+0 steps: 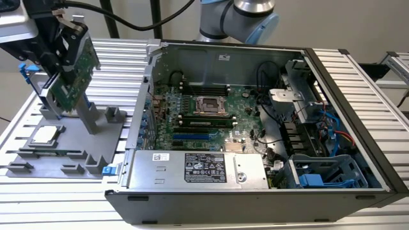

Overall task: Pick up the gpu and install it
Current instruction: 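Pick up the gpu and move the gpu toward the slot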

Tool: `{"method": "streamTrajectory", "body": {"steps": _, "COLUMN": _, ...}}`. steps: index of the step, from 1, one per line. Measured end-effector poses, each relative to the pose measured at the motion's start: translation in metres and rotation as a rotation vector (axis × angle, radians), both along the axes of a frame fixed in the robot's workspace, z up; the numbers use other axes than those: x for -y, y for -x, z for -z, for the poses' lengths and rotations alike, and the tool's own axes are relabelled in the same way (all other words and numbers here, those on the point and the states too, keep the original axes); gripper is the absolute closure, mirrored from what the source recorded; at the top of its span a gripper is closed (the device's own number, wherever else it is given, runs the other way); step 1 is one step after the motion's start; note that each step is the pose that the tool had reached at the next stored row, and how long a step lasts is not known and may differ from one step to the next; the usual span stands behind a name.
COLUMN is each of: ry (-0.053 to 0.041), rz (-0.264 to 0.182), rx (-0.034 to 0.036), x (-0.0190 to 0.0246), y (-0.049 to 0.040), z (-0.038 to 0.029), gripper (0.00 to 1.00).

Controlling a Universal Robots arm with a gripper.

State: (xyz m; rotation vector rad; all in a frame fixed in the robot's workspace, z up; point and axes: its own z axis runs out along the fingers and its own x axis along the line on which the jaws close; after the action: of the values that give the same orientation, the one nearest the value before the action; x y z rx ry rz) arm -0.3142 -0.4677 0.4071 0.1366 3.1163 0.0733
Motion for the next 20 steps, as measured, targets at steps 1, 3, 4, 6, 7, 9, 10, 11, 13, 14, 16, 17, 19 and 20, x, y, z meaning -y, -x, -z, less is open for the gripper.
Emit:
{"method": "streamTrajectory", "body": {"steps": 1, "ry": 0.0, "rz": 0.0, "rx": 0.0001, "x": 0.0, "y": 0.0, "z": -0.0011, "gripper": 1.0}}
{"method": "streamTrajectory", "body": {"steps": 3, "ry": 0.0, "rz": 0.0, "rx": 0.0, "x": 0.0, "y": 0.0, "z": -0.0034, "gripper": 1.0}}
{"method": "streamTrajectory", "body": {"steps": 4, "ry": 0.0, "rz": 0.0, "rx": -0.0001, "x": 0.0, "y": 0.0, "z": -0.0045, "gripper": 1.0}}
{"method": "streamTrajectory", "body": {"steps": 6, "ry": 0.0, "rz": 0.0, "rx": 0.0, "x": 0.0, "y": 0.0, "z": -0.0066, "gripper": 1.0}}
{"method": "streamTrajectory", "body": {"steps": 7, "ry": 0.0, "rz": 0.0, "rx": 0.0, "x": 0.0, "y": 0.0, "z": -0.0077, "gripper": 1.0}}
{"method": "streamTrajectory", "body": {"steps": 9, "ry": 0.0, "rz": 0.0, "rx": 0.0, "x": 0.0, "y": 0.0, "z": -0.0098, "gripper": 1.0}}
{"method": "streamTrajectory", "body": {"steps": 10, "ry": 0.0, "rz": 0.0, "rx": 0.0, "x": 0.0, "y": 0.0, "z": -0.011, "gripper": 1.0}}
{"method": "streamTrajectory", "body": {"steps": 11, "ry": 0.0, "rz": 0.0, "rx": 0.0, "x": 0.0, "y": 0.0, "z": -0.012, "gripper": 1.0}}
{"method": "streamTrajectory", "body": {"steps": 13, "ry": 0.0, "rz": 0.0, "rx": 0.0, "x": 0.0, "y": 0.0, "z": -0.0141, "gripper": 1.0}}
{"method": "streamTrajectory", "body": {"steps": 14, "ry": 0.0, "rz": 0.0, "rx": 0.0, "x": 0.0, "y": 0.0, "z": -0.015, "gripper": 1.0}}
{"method": "streamTrajectory", "body": {"steps": 16, "ry": -0.0001, "rz": 0.0, "rx": 0.0, "x": 0.0, "y": 0.0, "z": -0.0167, "gripper": 1.0}}
{"method": "streamTrajectory", "body": {"steps": 17, "ry": 0.0, "rz": 0.0, "rx": 0.0, "x": 0.0, "y": 0.0001, "z": -0.0176, "gripper": 1.0}}
{"method": "streamTrajectory", "body": {"steps": 19, "ry": 0.0, "rz": 0.0, "rx": 0.0, "x": 0.0, "y": 0.0, "z": -0.0191, "gripper": 1.0}}
{"method": "streamTrajectory", "body": {"steps": 20, "ry": 0.0, "rz": 0.0, "rx": 0.0, "x": 0.0, "y": 0.0001, "z": -0.0199, "gripper": 1.0}}
